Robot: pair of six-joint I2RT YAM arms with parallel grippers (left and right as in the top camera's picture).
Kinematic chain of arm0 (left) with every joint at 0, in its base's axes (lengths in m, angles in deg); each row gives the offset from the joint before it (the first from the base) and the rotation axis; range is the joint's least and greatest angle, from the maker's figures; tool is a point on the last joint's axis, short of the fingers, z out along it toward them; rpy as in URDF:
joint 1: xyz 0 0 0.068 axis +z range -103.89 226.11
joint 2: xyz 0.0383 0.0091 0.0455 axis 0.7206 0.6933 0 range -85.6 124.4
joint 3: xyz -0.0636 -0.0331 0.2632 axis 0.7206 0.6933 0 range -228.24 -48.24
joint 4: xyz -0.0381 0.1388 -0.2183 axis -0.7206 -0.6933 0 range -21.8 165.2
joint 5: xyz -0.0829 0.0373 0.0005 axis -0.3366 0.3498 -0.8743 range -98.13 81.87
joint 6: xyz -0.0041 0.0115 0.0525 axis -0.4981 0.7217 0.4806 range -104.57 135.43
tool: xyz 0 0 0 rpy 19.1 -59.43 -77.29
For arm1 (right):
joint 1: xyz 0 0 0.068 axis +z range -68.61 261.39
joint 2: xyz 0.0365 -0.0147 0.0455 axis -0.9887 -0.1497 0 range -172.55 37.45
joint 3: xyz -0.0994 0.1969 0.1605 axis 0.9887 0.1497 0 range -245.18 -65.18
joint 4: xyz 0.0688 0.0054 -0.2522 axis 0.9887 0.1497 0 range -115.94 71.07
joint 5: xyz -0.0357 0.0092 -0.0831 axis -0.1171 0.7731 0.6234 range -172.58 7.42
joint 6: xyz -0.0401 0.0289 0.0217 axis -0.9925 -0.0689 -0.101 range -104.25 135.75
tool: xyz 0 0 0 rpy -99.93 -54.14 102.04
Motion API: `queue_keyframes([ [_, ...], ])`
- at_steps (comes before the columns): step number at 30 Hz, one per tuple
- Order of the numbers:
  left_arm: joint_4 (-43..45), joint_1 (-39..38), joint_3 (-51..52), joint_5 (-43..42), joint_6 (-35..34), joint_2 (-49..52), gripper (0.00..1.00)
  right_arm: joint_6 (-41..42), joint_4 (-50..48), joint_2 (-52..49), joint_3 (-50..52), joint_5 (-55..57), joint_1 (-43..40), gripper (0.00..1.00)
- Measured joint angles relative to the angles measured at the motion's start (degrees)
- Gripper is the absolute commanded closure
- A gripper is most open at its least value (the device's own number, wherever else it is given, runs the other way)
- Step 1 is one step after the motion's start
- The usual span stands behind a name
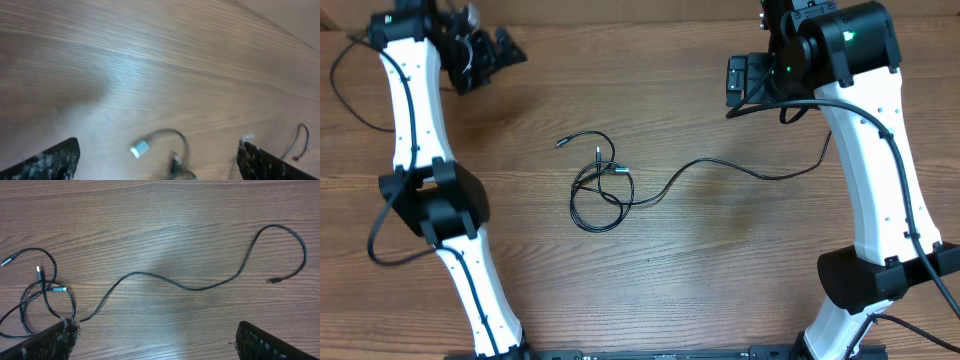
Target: Untangle cables
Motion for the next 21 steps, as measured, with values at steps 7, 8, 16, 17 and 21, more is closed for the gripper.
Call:
queue_keyframes([
  [7, -11.69, -5.81, -0.57, 5.44, -3.02, -17.29, 0.00, -0.02, 0.04, 0.00, 0.00, 0.00, 0.00, 0.00],
  [8, -13.49, -5.88, -0.61, 5.84, -3.50, -18.53, 0.00, 0.00, 0.02, 0.00, 0.00, -0.02, 0.00, 0.00],
  [16, -17.16, -6.12, -0.09, 5.79, -5.22, -23.37, 0.00, -0.02, 0.02, 0.00, 0.00, -0.02, 0.00, 0.00],
  [17, -17.16, -6.38, 0.17, 5.53, -5.29, -24.26, 0.00, -0.02, 0.04, 0.00, 0.00, -0.02, 0.00, 0.00],
  [21, -17.00, -8.55, 3.74, 5.20, -5.53, -30.82, 0.00, -0.04, 0.07, 0.00, 0.00, 0.00, 0.00, 0.00],
])
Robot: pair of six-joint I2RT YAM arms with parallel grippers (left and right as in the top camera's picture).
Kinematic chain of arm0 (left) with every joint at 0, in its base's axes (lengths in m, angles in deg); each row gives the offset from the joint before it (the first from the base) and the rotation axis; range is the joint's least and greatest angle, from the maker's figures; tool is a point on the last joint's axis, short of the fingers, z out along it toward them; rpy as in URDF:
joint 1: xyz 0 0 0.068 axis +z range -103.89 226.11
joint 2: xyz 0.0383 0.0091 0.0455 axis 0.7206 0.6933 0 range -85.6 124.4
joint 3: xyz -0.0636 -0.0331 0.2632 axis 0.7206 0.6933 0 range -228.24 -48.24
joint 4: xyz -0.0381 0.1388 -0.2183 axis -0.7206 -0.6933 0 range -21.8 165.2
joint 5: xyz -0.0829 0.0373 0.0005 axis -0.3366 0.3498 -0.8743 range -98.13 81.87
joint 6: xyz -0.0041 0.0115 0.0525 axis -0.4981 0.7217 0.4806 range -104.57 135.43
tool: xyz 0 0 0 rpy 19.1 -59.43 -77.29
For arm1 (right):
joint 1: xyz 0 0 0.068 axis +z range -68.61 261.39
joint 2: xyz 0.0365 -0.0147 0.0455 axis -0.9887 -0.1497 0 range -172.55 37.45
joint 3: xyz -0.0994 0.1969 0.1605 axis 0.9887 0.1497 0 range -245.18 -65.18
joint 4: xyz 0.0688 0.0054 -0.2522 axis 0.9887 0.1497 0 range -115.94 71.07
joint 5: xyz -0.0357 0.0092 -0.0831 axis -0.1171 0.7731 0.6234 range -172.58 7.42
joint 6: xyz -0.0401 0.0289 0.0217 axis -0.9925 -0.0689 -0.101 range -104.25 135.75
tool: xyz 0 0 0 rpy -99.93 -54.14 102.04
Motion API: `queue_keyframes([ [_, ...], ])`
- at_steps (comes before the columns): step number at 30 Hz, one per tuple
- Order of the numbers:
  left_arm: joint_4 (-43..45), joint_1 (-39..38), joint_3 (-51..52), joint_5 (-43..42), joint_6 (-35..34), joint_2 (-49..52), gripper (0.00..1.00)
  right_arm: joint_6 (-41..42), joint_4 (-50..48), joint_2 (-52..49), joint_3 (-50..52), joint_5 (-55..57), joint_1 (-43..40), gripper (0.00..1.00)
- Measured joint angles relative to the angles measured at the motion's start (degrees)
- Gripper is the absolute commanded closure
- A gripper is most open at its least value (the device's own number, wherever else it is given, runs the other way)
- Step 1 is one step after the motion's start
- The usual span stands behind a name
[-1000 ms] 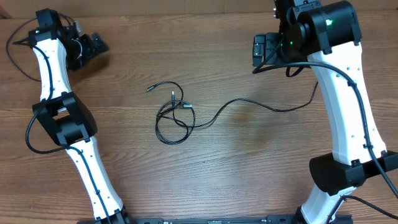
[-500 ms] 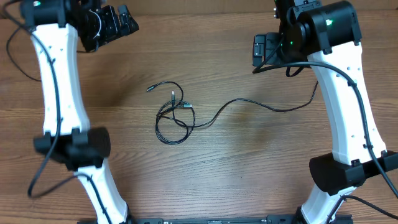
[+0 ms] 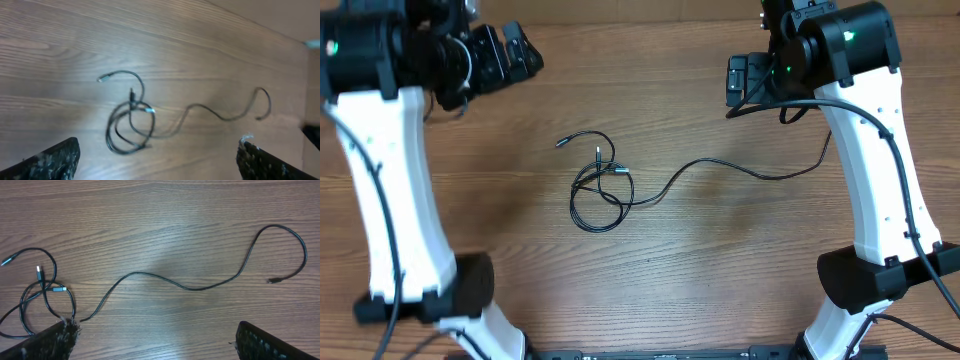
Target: Untangle cables
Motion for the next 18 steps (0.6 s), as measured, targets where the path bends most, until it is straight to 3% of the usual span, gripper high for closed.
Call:
queue_keyframes([
  [10, -0.50, -8.41, 26.10, 4.17, -1.27, -23.54, 0.00, 0.00, -0.02, 0.00, 0.00, -0.04, 0.00, 0.00],
  [18, 0.72, -11.98, 45.18, 4.76, -7.72, -22.01, 0.01, 0.00, -0.04, 0.00, 0.00, -0.04, 0.00, 0.00],
])
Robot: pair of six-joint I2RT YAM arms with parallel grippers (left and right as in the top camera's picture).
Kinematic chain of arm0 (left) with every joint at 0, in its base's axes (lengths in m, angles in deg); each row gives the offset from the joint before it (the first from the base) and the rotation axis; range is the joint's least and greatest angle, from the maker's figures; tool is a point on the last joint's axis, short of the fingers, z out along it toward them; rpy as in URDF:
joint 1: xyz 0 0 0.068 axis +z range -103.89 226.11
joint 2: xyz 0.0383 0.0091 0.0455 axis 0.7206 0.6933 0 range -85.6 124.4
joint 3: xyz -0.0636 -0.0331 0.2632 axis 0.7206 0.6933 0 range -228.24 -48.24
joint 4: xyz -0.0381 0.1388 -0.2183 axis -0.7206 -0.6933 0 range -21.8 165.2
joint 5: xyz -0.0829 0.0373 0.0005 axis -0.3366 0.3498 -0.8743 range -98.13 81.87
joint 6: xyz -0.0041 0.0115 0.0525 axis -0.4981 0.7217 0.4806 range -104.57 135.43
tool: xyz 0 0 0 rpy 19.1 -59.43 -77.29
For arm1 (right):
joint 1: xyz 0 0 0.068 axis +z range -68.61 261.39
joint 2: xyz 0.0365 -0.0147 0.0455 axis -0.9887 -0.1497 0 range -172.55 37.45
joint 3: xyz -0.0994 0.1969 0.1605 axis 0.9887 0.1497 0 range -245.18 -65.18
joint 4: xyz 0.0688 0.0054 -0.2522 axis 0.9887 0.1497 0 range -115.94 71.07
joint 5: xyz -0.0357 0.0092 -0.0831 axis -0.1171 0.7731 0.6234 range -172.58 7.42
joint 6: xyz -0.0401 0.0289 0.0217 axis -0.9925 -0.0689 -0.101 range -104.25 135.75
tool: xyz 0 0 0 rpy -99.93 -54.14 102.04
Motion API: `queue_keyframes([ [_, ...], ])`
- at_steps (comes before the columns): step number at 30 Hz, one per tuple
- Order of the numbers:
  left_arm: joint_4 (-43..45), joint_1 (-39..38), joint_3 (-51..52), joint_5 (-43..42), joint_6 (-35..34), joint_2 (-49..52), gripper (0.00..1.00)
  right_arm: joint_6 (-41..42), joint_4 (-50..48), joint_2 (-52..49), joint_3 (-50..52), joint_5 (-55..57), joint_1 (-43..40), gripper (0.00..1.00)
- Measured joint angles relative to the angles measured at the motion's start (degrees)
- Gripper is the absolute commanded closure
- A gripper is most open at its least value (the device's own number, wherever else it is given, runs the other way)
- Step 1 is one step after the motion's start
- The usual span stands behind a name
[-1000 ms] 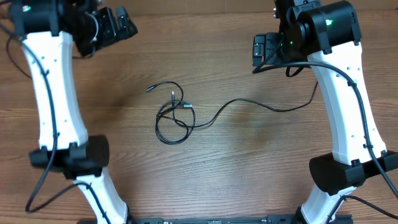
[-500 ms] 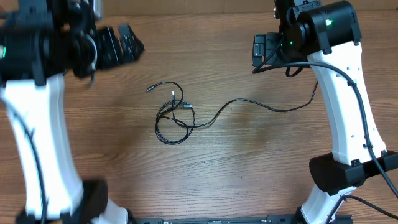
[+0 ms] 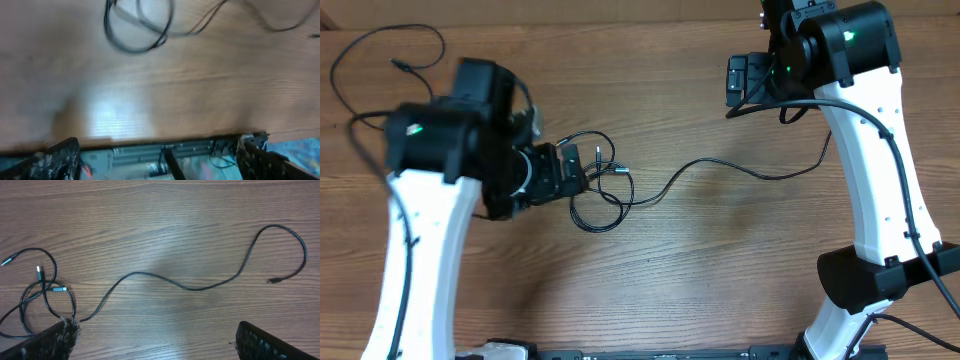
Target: Untangle cables
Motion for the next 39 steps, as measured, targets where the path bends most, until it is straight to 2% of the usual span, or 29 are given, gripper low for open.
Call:
queue_keyframes([
  [8, 13.40, -3.93, 15.41, -3.89, -6.34, 1.60, 0.00, 0.04, 0.02, 0.00, 0.00, 0.02, 0.00, 0.00],
  [12, 16.65, -6.05, 20.81, -2.23, -11.67, 2.01, 0.01, 0.02, 0.00, 0.00, 0.00, 0.00, 0.00, 0.00],
  [13, 16.79, -6.38, 21.81, -0.98, -13.42, 2.01, 0.04, 0.02, -0.02, 0.00, 0.00, 0.04, 0.00, 0.00],
  [14, 17.46, -6.49, 22.88, 0.96, -15.65, 2.01, 0.13, 0.04, 0.00, 0.00, 0.00, 0.04, 0.00, 0.00],
  [15, 18.93, -6.47, 24.02, 3.32, -18.58, 2.03, 0.15, 0.04, 0.00, 0.00, 0.00, 0.00, 0.00, 0.00],
  [19, 31.01, -6.51, 28.39, 7.23, -24.72, 2.08, 0.16, 0.02, -0.02, 0.00, 0.00, 0.02, 0.00, 0.00],
  [26, 47.78, -10.73, 38.16, 5.97, -33.88, 2.14, 0.19, 0.02, 0.00, 0.00, 0.00, 0.02, 0.00, 0.00],
  [28, 50.36, -12.68, 40.00, 6.19, -36.02, 2.12, 0.27, 0.02, 0.02, 0.00, 0.00, 0.02, 0.00, 0.00],
  [32, 55.34, -16.13, 42.69, 9.03, -39.34, 2.12, 0.32, 0.00, 0.00, 0.00, 0.00, 0.04, 0.00, 0.00],
  [34, 57.57, -17.51, 43.78, 10.78, -40.48, 2.12, 0.41, 0.02, -0.02, 0.00, 0.00, 0.04, 0.00, 0.00],
  [35, 58.38, -18.21, 44.33, 11.82, -41.29, 2.12, 0.49, 0.00, 0.02, 0.00, 0.00, 0.02, 0.00, 0.00],
  [37, 59.41, -18.93, 44.89, 13.73, -41.83, 2.12, 0.51, 0.04, 0.00, 0.00, 0.00, 0.04, 0.00, 0.00],
  [39, 60.26, -19.39, 45.11, 16.68, -42.40, 2.12, 0.49, 0.02, 0.00, 0.00, 0.00, 0.02, 0.00, 0.00],
])
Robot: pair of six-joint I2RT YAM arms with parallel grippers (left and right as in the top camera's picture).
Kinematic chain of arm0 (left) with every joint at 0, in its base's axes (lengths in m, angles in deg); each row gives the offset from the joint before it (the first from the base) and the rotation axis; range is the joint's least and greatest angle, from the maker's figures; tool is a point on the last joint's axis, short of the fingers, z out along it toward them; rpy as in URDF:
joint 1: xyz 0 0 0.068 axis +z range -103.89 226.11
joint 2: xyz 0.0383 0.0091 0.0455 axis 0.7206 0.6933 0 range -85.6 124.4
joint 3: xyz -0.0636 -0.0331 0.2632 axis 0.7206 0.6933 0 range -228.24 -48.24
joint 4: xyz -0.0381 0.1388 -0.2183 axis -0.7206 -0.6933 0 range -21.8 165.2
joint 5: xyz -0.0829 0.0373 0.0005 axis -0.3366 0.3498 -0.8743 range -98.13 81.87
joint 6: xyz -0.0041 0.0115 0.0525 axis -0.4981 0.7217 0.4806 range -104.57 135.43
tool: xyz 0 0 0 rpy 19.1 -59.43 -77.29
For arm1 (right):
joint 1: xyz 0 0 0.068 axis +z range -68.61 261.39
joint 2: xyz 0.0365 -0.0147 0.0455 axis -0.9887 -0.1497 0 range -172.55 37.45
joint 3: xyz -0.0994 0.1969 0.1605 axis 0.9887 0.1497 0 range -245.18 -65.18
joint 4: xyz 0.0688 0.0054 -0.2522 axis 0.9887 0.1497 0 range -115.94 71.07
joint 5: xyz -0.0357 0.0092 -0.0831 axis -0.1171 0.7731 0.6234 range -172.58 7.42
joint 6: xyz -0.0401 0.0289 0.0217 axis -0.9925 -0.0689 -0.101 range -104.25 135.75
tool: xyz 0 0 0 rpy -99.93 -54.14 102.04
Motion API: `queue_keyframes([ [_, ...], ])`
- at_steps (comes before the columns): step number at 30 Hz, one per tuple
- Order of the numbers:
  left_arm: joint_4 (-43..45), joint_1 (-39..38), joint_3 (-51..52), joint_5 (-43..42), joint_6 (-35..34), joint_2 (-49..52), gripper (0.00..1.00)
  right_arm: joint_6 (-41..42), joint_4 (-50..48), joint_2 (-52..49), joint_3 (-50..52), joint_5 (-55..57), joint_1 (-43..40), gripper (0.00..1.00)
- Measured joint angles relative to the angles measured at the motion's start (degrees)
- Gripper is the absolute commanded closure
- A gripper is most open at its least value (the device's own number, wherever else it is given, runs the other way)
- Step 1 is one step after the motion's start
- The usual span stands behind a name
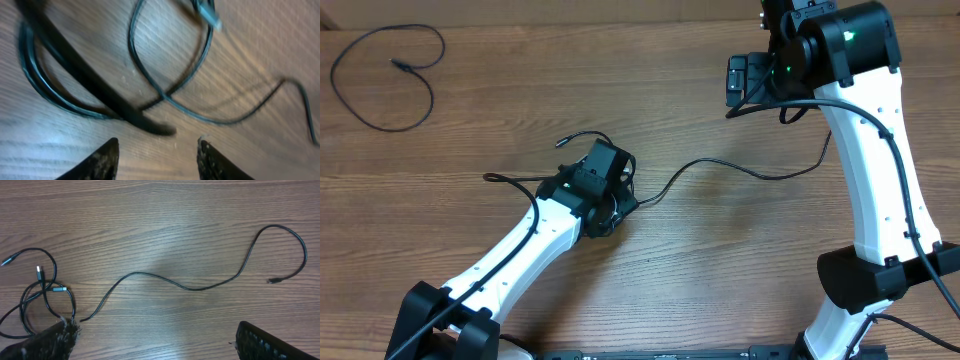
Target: Untangle cables
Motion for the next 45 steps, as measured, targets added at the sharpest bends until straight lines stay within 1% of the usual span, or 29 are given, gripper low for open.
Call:
queue_keyframes([
  [2, 0.85, 0.00, 0.00, 2.62, -0.26, 0.00, 0.47, 0.00, -0.02, 0.00, 0.00, 0.00, 0.00, 0.00],
  [6, 5.27, 0.00, 0.72, 7.63, -0.42, 0.07, 0.47, 0.02, 0.02, 0.00, 0.00, -0.02, 0.00, 0.00],
  [7, 6.45, 0.00, 0.87, 8.35, -0.42, 0.20, 0.48, 0.00, 0.00, 0.00, 0.00, 0.00, 0.00, 0.00],
  [9, 8.44, 0.00, 0.96, 9.44, -0.42, 0.72, 0.53, 0.02, -0.02, 0.00, 0.00, 0.00, 0.00, 0.00],
  [10, 8.87, 0.00, 0.96, 9.70, -0.42, 1.01, 0.62, 0.00, 0.00, 0.00, 0.00, 0.00, 0.00, 0.00],
  [11, 9.16, 0.00, 0.96, 9.97, -0.42, 1.38, 0.73, 0.00, 0.00, 0.00, 0.00, 0.02, 0.00, 0.00],
  [12, 9.42, 0.00, 0.96, 10.21, -0.37, 1.79, 0.96, 0.00, 0.00, 0.00, 0.00, 0.02, 0.00, 0.00],
  [14, 9.53, 0.00, 1.01, 10.45, -0.90, 2.49, 0.96, 0.02, 0.02, 0.00, 0.00, 0.02, 0.00, 0.00],
  [18, 9.49, 0.00, 1.07, 10.64, 0.37, 2.78, 0.96, 0.00, 0.02, 0.00, 0.00, 0.02, 0.00, 0.00],
  [20, 9.40, 0.00, 0.96, 10.27, 2.21, 2.60, 0.96, 0.00, 0.00, 0.00, 0.00, 0.02, 0.00, 0.00],
  [23, 8.74, 0.00, -1.31, 8.41, 6.93, 1.05, 0.96, 0.02, 0.00, 0.00, 0.00, 0.00, 0.00, 0.00],
  [26, 6.97, 0.00, -7.80, 5.79, 11.93, -2.84, 0.96, 0.00, 0.00, 0.00, 0.00, 0.00, 0.00, 0.00],
  [27, 6.45, 0.00, -11.61, 4.90, 13.42, -5.03, 0.96, 0.00, 0.02, 0.00, 0.00, 0.02, 0.00, 0.00],
  [32, 5.55, 0.00, -29.24, 2.86, 16.87, -13.94, 0.96, -0.02, 0.00, 0.00, 0.00, 0.02, 0.00, 0.00],
  [36, 5.92, 0.00, -39.65, 2.69, 18.62, -17.22, 0.96, 0.02, 0.00, 0.00, 0.00, 0.00, 0.00, 0.00],
  [40, 8.70, 0.00, -47.28, 2.99, 20.22, -17.62, 0.96, -0.02, 0.00, 0.00, 0.00, 0.00, 0.00, 0.00],
  [45, 13.33, 0.00, -49.16, 6.60, 21.79, -17.51, 0.96, -0.02, 0.00, 0.00, 0.00, 0.00, 0.00, 0.00],
])
